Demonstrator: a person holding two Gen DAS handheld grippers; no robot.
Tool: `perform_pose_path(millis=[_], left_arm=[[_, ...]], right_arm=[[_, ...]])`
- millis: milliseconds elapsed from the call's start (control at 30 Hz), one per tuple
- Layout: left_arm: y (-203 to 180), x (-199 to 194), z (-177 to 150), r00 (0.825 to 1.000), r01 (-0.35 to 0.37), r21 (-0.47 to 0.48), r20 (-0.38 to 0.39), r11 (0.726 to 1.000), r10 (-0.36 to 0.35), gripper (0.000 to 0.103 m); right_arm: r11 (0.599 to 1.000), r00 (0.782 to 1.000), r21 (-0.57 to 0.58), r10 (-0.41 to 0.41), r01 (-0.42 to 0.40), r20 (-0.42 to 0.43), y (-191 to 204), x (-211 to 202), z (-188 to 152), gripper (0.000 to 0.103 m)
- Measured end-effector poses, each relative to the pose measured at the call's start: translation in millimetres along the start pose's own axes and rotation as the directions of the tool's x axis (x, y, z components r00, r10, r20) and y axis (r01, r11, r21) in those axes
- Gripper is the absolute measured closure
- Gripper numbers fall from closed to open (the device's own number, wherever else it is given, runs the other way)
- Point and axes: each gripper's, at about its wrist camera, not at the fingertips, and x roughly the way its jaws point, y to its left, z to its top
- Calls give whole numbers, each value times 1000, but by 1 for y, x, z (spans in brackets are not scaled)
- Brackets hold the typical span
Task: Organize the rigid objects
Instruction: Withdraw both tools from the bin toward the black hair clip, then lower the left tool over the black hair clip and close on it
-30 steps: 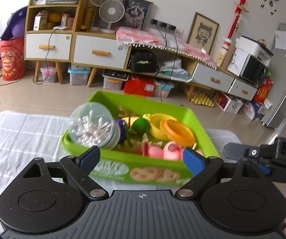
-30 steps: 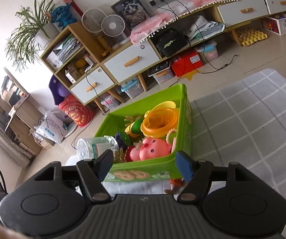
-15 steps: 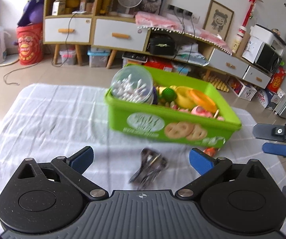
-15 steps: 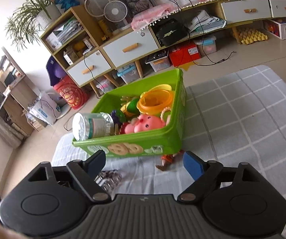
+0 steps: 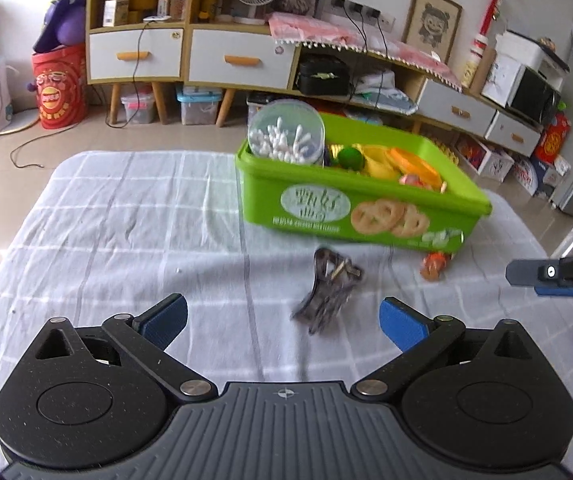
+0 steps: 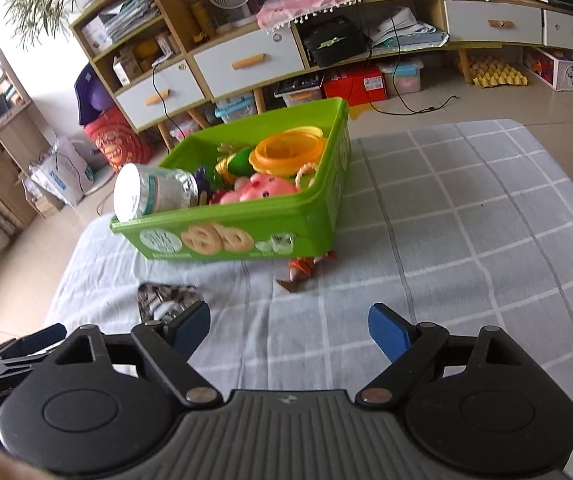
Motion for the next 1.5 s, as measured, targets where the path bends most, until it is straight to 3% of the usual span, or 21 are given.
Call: perform_pose_path(millis=[400,733,833,1067,1200,1500], left_arm=[[0,12,-31,998,6,88,-66,996,-1,2],[-8,29,-48,996,6,158,-87,987,7,2],[-14,32,-55,998,-7,217,-54,976,19,2],[-13,40,-55,999,33,248,15,968,-38,1],[-14,49,-49,998,41,252,36,967,-52,1],[-22,65,-33,998,28,228,42,973,-39,5]], right_arm=[[981,993,-176,-94,81,-72,9,26,-32,35],[943,987,-312,-143,114,-71,20,47,-50,35],[935,986,-333,-151,120,-67,19,54,-54,35],[942,994,-318,-107,108,22,5,63,-58,16],[937,995,-337,-71,93,76,0,68,-57,16],[943,989,-308,-89,123,121,-2,91,-33,16]])
